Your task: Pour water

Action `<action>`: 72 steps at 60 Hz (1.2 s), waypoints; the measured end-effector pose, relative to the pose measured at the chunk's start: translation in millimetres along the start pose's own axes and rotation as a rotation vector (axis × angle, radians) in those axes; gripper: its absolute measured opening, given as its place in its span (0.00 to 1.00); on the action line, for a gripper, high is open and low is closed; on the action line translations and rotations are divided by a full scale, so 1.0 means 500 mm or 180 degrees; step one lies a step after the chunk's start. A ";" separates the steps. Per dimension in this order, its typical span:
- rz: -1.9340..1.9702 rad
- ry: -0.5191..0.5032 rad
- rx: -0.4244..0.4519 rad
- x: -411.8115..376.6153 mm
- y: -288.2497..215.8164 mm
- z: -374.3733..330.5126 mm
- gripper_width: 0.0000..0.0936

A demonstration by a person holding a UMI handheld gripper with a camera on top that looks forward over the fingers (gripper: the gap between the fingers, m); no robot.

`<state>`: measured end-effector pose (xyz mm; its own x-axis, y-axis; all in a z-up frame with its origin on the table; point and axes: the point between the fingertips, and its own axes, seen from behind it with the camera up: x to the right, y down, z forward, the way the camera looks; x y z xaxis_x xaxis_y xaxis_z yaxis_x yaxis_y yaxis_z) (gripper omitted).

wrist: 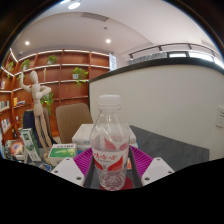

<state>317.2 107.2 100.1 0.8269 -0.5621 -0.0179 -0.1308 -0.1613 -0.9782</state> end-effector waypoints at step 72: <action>-0.0259 -0.1588 0.0243 -0.282 -0.093 -0.713 0.90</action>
<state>11.6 -95.0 221.8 0.9956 -0.0916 -0.0195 -0.0304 -0.1183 -0.9925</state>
